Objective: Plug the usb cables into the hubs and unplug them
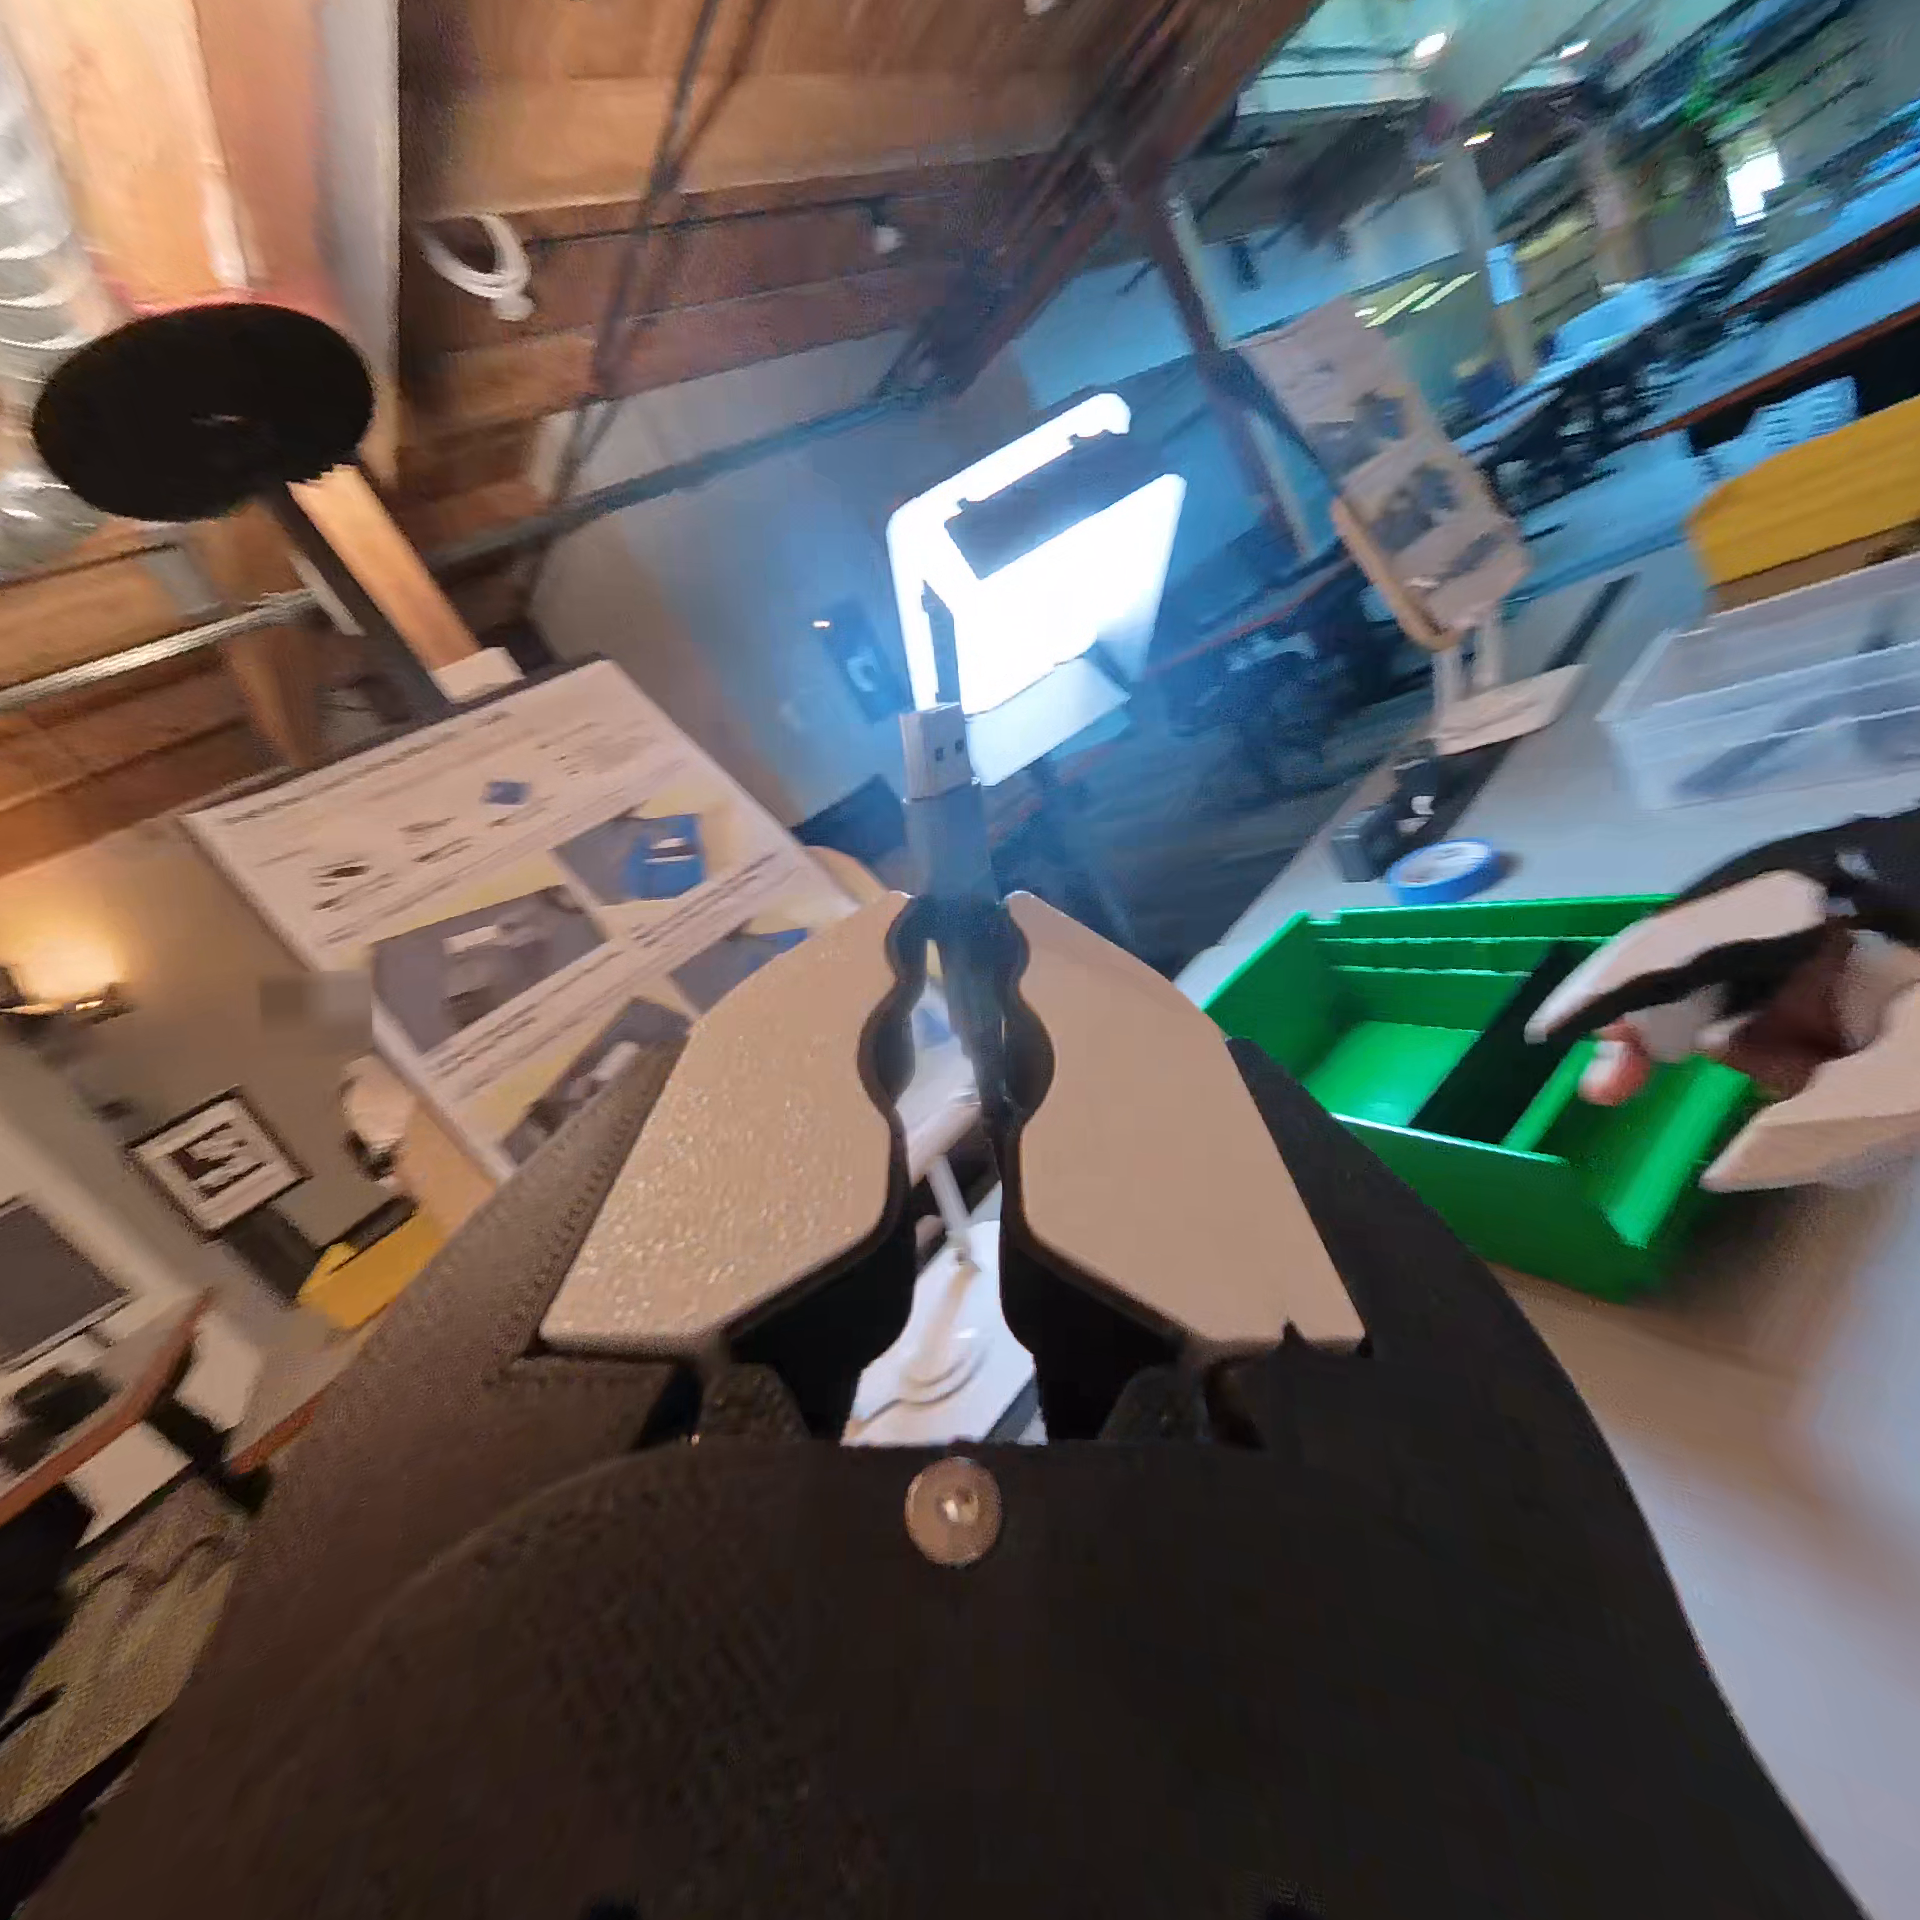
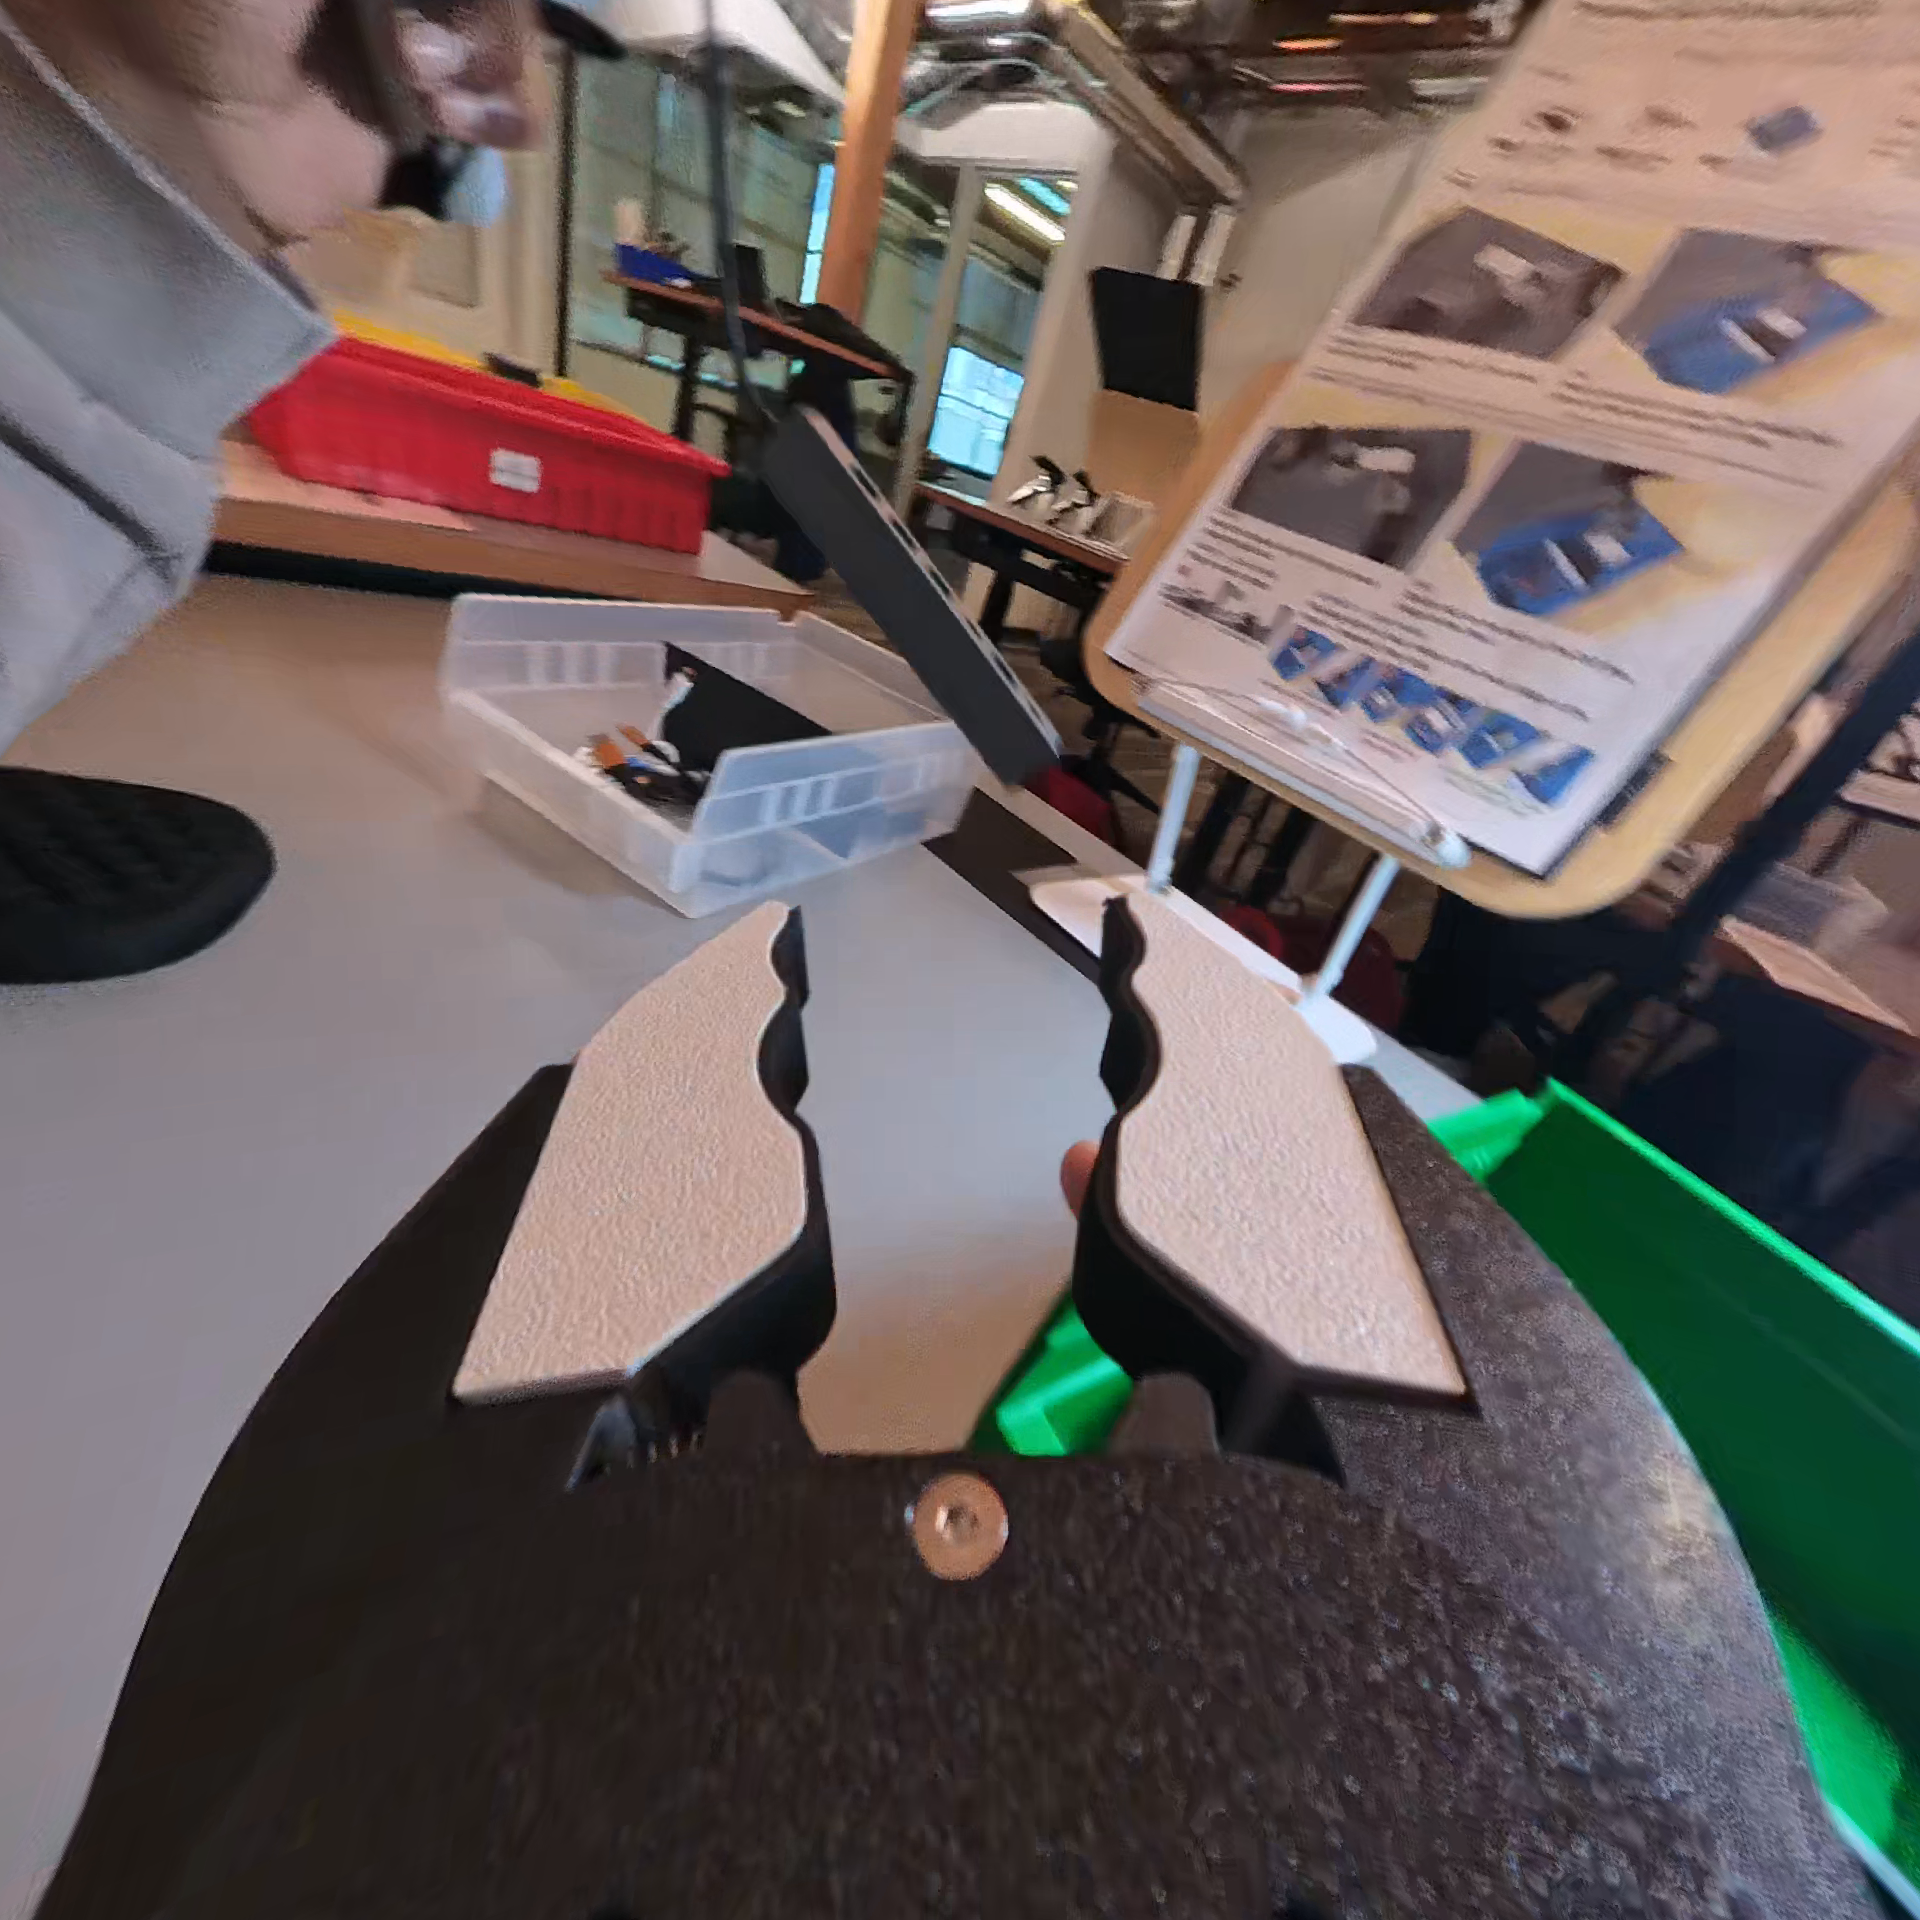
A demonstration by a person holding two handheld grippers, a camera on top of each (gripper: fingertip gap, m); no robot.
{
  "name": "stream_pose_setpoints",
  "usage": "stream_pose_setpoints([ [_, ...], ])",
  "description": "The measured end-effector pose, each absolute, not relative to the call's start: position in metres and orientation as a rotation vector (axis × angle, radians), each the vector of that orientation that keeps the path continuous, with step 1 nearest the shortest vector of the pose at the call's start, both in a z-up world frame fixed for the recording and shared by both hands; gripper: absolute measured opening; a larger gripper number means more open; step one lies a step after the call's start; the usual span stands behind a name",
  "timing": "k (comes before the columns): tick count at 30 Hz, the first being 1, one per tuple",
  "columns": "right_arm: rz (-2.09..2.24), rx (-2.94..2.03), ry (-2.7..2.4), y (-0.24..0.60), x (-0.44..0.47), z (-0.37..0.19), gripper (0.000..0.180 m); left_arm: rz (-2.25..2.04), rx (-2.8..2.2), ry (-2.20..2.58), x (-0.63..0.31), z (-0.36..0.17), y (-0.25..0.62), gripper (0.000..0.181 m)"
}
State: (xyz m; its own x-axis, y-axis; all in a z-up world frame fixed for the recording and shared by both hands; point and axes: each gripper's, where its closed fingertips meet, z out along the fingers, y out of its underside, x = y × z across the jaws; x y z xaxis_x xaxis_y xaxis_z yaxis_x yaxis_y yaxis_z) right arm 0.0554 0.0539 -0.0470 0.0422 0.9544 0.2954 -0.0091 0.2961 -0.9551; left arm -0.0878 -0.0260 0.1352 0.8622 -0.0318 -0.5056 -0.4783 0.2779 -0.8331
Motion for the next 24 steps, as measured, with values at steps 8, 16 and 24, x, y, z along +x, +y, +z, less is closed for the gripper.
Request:
stream_pose_setpoints([
  [8,0.864,-0.905,-1.998,-0.043,-0.013,-0.097,0.06,-0.009,-1.308,0.69,-0.016,0.101,-0.026,0.013],
  [16,1.529,-1.082,-1.8,-0.069,-0.011,-0.087,0.011,-0.069,-1.506,0.614,-0.035,0.057,0.003,0.034],
  [24,2.369,-1.167,-1.385,-0.037,0.023,-0.026,0.011,-0.06,-1.433,0.811,-0.018,0.062,-0.021,0.047],
])
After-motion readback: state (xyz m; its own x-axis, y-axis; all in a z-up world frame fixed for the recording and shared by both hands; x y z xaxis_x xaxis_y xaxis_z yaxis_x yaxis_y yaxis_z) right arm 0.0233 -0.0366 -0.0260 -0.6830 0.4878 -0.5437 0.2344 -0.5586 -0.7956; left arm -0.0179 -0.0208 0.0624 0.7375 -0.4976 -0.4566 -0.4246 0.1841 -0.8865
